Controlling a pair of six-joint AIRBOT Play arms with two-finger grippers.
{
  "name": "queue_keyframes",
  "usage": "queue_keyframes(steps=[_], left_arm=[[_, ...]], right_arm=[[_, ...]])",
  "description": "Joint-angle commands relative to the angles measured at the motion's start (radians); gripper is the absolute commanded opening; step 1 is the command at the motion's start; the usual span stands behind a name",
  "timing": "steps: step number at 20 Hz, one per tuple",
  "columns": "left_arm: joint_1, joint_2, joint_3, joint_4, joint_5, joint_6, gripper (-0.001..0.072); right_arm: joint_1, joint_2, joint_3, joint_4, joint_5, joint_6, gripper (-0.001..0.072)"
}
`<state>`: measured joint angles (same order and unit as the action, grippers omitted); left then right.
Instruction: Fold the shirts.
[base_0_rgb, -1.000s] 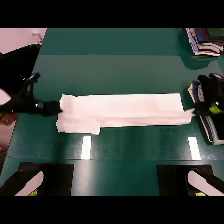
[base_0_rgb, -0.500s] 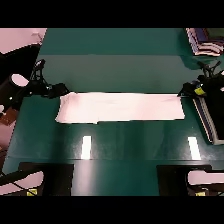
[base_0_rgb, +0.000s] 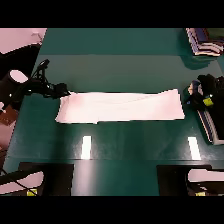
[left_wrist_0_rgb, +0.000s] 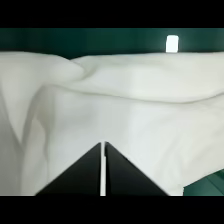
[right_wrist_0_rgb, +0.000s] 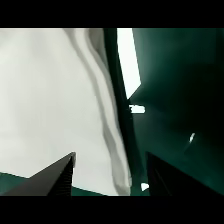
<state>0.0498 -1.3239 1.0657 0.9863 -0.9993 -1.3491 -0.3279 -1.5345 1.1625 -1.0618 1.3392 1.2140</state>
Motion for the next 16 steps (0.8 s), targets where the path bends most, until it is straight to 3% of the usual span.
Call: queue_keyframes(steps=[1, 5, 6, 8, 9, 13, 16], left_arm=[[-0.051, -0.001, 0.003, -0.003, -0.016, 0.019, 0.0039], [-0.161, -0.003, 0.003, -0.019, 0.048, -0.005, 0.003], [-0.191, -0.008, 0.003, -0.023, 0.065, -0.032, 0.0029], [-0.253, -0.033, 0.006, -0.028, 0.112, -0.069, 0.0029], [-0.289, -0.058, 0.015, -0.031, 0.137, -0.076, 0.0029], [-0.429, -0.228, 0.177, -0.053, 0.144, -0.093, 0.0029], [-0.514, -0.369, 0.328, -0.054, 0.142, -0.122, 0.0029]], right_arm=[[-0.078, -0.025, -0.095, 0.129, -0.003, -0.076, 0.0515], [-0.037, -0.097, -0.101, 0.25, -0.02, -0.117, 0.049], [-0.016, -0.114, -0.093, 0.261, -0.028, -0.117, 0.0381], [0.024, -0.13, -0.06, 0.256, -0.027, -0.127, 0.006], [0.035, -0.119, -0.042, 0.258, -0.017, -0.142, 0.0015], [0.064, -0.01, 0.09, 0.288, 0.117, -0.129, 0.0014], [0.133, 0.1, 0.21, 0.338, 0.138, -0.045, 0.0014]])
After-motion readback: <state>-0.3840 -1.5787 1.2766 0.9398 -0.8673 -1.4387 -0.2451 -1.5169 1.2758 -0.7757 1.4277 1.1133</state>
